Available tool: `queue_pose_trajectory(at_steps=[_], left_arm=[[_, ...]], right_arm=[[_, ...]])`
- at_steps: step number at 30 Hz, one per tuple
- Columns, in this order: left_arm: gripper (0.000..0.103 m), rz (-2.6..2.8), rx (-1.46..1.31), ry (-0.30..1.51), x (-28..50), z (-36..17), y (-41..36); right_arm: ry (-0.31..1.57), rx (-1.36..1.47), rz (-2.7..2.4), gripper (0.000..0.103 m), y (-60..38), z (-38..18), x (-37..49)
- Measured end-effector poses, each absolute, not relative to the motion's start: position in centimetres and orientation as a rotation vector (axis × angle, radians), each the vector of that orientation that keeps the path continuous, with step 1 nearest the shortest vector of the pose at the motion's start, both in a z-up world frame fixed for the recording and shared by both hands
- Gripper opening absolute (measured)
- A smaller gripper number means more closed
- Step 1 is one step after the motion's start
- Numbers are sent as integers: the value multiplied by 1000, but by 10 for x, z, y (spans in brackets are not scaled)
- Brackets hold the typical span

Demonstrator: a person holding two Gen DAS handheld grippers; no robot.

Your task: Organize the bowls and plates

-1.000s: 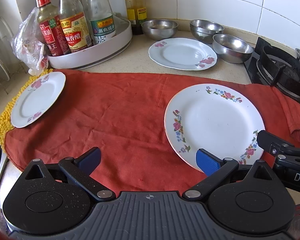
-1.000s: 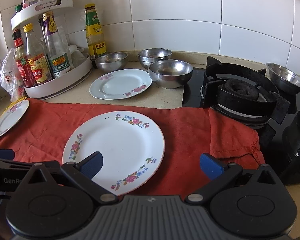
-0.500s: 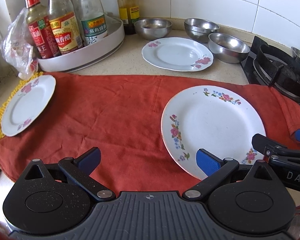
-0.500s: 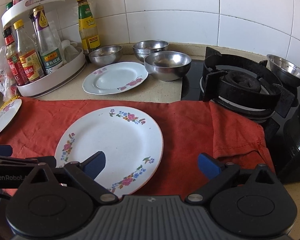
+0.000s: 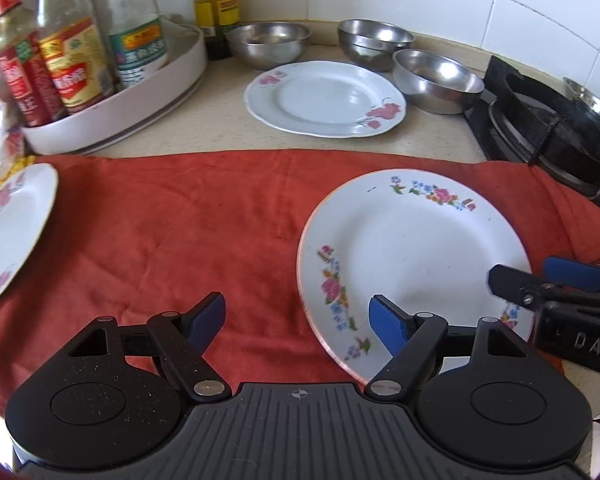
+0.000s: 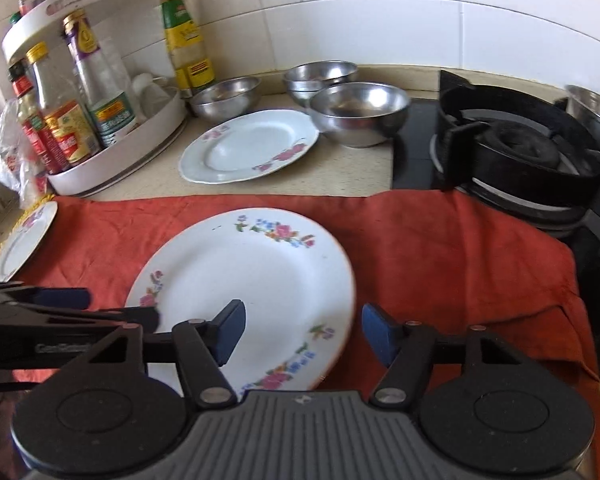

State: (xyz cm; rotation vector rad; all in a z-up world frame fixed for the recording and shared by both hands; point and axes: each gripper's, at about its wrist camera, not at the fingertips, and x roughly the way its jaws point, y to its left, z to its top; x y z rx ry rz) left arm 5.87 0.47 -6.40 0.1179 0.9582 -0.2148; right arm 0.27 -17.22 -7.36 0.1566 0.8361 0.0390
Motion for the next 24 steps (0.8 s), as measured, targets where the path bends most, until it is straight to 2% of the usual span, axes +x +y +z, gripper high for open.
queue_pose_trajectory(at_steps=[9, 12, 13, 15, 16, 17, 19, 24], left_arm=[[77, -323, 63, 991, 82, -77, 5], [71, -344, 71, 979, 88, -76, 4], [71, -354, 76, 977, 89, -76, 3], [71, -368, 82, 973, 90, -76, 2], [71, -373, 85, 971, 89, -77, 2], [70, -381, 89, 970, 89, -77, 2], [60, -411, 88, 963, 87, -76, 2], [61, -457, 98, 946, 90, -78, 1]], right_arm=[[893, 189, 56, 63, -176, -86, 18], [898, 199, 68, 64, -178, -88, 20], [900, 192, 71, 66, -178, -88, 20], [904, 176, 101, 76, -175, -89, 21], [907, 162, 124, 85, -173, -90, 21], [910, 156, 145, 89, -171, -91, 21], [904, 164, 152, 91, -171, -91, 21], [898, 165, 124, 86, -169, -90, 22]])
